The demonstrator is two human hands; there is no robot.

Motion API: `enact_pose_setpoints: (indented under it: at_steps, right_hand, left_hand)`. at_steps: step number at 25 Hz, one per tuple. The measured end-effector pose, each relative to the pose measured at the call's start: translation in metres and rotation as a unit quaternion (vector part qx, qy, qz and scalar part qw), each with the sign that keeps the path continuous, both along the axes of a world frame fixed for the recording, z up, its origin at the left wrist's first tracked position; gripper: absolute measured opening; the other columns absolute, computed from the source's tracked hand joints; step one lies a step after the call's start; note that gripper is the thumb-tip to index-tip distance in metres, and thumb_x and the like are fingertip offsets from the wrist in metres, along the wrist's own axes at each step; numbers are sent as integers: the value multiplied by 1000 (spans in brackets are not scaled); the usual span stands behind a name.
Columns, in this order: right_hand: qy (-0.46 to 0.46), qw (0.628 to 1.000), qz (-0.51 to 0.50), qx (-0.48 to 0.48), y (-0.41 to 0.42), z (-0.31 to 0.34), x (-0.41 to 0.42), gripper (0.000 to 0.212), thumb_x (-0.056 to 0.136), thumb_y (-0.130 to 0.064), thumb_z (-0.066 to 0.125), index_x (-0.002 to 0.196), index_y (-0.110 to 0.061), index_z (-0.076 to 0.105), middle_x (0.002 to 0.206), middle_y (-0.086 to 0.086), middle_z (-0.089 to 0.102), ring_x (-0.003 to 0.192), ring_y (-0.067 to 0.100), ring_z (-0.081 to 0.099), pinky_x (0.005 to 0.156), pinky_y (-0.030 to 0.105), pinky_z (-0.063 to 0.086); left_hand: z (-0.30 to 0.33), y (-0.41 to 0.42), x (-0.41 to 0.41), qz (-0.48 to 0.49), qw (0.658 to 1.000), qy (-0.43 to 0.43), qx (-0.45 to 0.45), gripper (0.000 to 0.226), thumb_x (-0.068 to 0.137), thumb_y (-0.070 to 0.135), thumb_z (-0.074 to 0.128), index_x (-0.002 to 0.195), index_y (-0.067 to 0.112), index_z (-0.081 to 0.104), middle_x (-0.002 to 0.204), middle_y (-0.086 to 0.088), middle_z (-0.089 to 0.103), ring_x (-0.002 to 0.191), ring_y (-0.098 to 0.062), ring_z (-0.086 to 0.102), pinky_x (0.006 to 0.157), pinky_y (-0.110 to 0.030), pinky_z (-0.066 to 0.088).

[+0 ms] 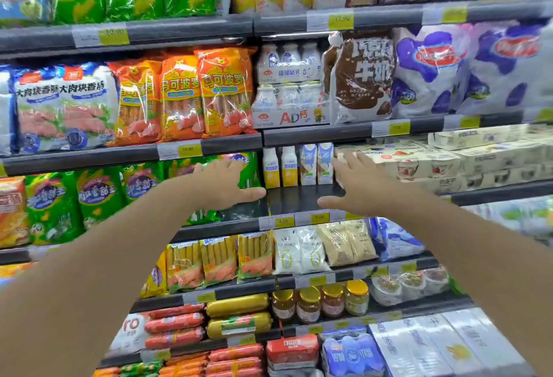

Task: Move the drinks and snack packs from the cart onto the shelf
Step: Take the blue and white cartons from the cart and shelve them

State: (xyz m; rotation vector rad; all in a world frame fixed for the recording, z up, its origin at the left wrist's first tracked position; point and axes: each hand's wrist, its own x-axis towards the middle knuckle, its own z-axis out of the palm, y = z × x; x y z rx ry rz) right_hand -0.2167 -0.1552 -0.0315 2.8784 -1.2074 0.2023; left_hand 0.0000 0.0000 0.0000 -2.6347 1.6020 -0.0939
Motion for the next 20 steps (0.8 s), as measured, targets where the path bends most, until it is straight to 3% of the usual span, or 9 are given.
enact_pose_setpoints:
  at_steps: [4,9,12,16,20]
  right_hand:
    - [11,997,-74,-21,-34,-9,-64,106,82,-80,43,160,-21,1,168,11,-9,155,34,-7,124,52,8]
    - [43,986,-156,-43,-74,-22,-202,104,83,-78,46,159,-16,12,167,15,8,152,37,9,121,50,19]
    - [58,974,-221,-12,-94,-34,-290,106,83,-79,44,160,-19,3,168,13,-8,155,36,-5,122,52,13]
    - [82,948,-308,8,-113,-54,-418,110,80,-83,44,160,-21,1,168,13,-9,155,36,-4,122,56,18]
    - [79,921,-381,37,-113,-70,-529,111,80,-82,44,160,-20,0,168,14,-8,154,37,-3,119,56,21]
  left_hand:
    - [-9,-58,-53,-80,997,-14,17,102,82,79,31,157,15,5,165,-10,7,150,-32,13,121,-53,13]
    - [-29,-159,-169,-194,981,5,17,100,83,78,38,157,17,11,163,-11,16,146,-34,24,116,-49,24]
    - [-43,-212,-247,-258,965,37,6,101,80,77,46,155,15,18,161,-11,23,145,-32,27,116,-46,27]
    - [-55,-271,-371,-352,936,18,20,104,76,83,42,152,13,25,157,-13,32,140,-33,35,113,-50,31]
    - [-70,-318,-485,-416,908,13,51,106,79,82,38,157,17,8,164,-10,12,149,-31,17,118,-54,19]
